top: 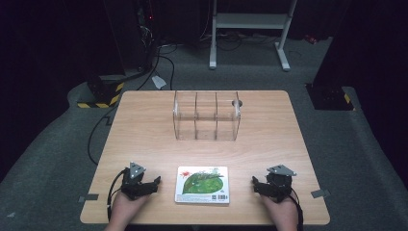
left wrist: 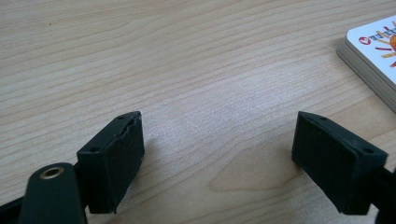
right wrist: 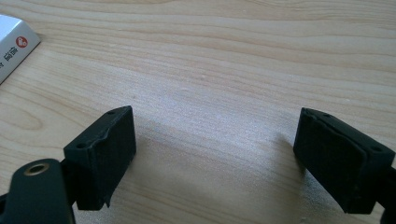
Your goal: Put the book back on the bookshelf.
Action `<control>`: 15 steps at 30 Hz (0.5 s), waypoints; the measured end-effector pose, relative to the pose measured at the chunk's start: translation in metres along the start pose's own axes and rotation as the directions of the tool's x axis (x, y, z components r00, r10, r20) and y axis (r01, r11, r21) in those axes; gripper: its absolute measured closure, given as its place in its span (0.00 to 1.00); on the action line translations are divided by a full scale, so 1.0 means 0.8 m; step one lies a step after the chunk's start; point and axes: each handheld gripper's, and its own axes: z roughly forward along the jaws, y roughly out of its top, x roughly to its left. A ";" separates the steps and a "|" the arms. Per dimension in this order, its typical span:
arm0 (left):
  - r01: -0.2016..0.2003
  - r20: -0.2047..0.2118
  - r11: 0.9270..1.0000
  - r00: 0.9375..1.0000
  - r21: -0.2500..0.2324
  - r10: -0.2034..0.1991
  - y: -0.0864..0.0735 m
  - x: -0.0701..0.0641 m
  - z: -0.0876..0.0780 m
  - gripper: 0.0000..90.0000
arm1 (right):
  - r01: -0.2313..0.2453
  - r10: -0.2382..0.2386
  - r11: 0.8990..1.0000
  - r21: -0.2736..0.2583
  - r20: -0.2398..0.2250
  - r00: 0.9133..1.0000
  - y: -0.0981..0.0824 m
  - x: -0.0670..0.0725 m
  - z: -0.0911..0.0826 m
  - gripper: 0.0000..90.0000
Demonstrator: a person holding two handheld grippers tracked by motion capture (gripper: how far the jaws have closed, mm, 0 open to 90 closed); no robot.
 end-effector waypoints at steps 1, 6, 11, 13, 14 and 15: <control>0.000 0.000 1.000 1.000 0.001 0.000 0.000 0.000 0.000 0.19 | 0.000 0.000 1.000 0.000 0.000 1.000 0.000 0.000 0.000 0.14; 0.001 0.000 1.000 1.000 0.000 -0.001 0.000 0.000 0.000 0.19 | 0.002 -0.002 1.000 0.000 -0.001 1.000 0.000 0.000 0.000 0.14; 0.003 0.000 1.000 1.000 0.000 -0.003 0.000 0.000 0.000 0.19 | 0.004 -0.004 1.000 0.000 -0.002 1.000 0.000 0.000 0.000 0.14; 0.001 0.000 1.000 1.000 0.000 -0.001 0.000 0.000 0.000 0.19 | 0.007 -0.007 1.000 0.000 -0.007 1.000 0.000 0.000 0.000 0.14; 0.001 0.000 1.000 1.000 0.000 -0.001 0.000 0.000 0.000 0.19 | 0.007 -0.007 1.000 0.000 -0.007 1.000 0.000 0.000 0.000 0.14; 0.004 0.000 1.000 1.000 0.000 -0.004 0.000 0.000 0.000 0.19 | 0.011 -0.011 1.000 -0.001 -0.009 1.000 0.000 0.000 -0.001 0.14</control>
